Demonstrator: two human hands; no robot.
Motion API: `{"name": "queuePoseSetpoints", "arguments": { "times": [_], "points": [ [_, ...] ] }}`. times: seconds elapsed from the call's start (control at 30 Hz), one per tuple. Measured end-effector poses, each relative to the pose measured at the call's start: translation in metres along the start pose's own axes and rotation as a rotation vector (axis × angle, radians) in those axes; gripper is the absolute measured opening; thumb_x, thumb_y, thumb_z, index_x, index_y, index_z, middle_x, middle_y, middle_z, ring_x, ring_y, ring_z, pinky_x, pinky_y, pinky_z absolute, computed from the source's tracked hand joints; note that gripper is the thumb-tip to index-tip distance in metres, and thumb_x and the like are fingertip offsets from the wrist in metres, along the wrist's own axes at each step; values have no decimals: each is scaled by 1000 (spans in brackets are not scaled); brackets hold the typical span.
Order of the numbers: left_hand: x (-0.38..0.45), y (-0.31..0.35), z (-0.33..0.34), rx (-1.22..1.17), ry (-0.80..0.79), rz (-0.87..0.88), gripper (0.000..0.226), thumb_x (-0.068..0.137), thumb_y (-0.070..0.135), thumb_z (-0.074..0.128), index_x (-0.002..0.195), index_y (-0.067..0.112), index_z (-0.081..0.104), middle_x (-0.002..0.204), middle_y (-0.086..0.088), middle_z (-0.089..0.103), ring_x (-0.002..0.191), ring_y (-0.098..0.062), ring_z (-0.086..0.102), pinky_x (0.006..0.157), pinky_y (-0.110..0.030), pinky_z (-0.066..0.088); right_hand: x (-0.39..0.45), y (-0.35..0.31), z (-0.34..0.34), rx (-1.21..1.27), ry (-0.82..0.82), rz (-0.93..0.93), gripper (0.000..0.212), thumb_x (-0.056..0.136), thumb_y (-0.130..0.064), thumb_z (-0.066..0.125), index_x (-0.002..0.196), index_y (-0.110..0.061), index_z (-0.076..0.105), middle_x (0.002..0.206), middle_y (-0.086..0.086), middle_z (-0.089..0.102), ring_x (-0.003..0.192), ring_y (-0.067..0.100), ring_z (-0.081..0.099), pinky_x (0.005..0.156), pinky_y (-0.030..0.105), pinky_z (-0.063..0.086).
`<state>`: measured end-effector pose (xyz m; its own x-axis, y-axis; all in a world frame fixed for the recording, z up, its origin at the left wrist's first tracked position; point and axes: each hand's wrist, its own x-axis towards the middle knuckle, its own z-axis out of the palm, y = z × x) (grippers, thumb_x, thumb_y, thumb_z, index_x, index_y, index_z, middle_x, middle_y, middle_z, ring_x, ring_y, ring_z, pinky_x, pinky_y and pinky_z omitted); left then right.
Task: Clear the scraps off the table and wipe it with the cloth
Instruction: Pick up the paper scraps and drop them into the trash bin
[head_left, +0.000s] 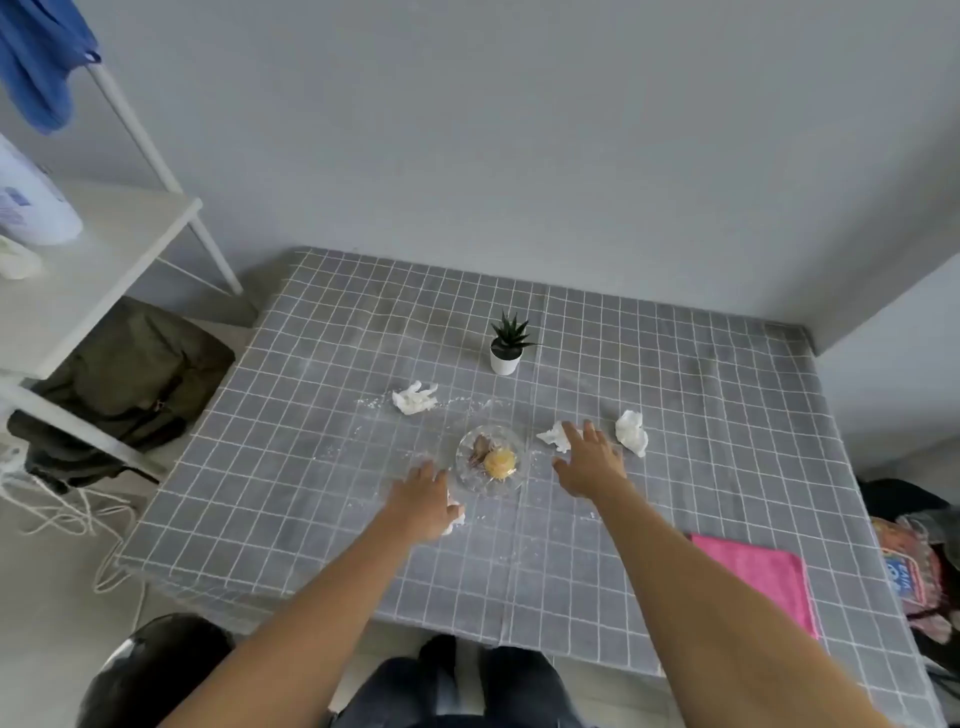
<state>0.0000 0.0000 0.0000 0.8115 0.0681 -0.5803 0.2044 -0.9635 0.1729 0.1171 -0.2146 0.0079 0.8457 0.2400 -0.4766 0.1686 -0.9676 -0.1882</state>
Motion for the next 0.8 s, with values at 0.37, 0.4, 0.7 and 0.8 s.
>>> {"name": "queuePoseSetpoints", "arguments": {
  "times": [0.37, 0.4, 0.7, 0.8],
  "points": [
    [-6, 14, 53, -120, 310, -75, 63, 101, 26, 38, 151, 8, 5, 158, -18, -5, 147, -34, 0, 119, -38, 2, 33, 1, 18, 81, 83, -134, 55, 99, -21, 43, 150, -24, 23, 160, 8, 5, 147, 30, 4, 116, 53, 17],
    [-7, 13, 56, -156, 366, -55, 61, 100, 18, 42, 151, 5, 11, 157, -19, 0, 146, -35, 4, 118, -38, 1, 33, 1, 22, 106, 105, -148, 53, 98, -19, 44, 149, -24, 28, 160, 9, 9, 147, 30, 6, 116, 53, 17],
    [-2, -1, 67, -269, 494, -14, 53, 86, -2, 61, 135, -7, 43, 146, -24, 37, 135, -37, 37, 106, -46, 40, 25, 23, 53, 219, 321, -216, 49, 90, 8, 48, 134, -12, 53, 151, 17, 34, 140, 37, 28, 113, 49, 30],
    [4, -4, 59, -284, 528, -26, 45, 88, -4, 57, 132, -6, 49, 143, -23, 43, 133, -37, 42, 100, -46, 47, 28, 26, 49, 247, 395, -273, 43, 79, 16, 56, 116, -2, 65, 133, 23, 53, 122, 43, 47, 99, 52, 45]
  ]
}}
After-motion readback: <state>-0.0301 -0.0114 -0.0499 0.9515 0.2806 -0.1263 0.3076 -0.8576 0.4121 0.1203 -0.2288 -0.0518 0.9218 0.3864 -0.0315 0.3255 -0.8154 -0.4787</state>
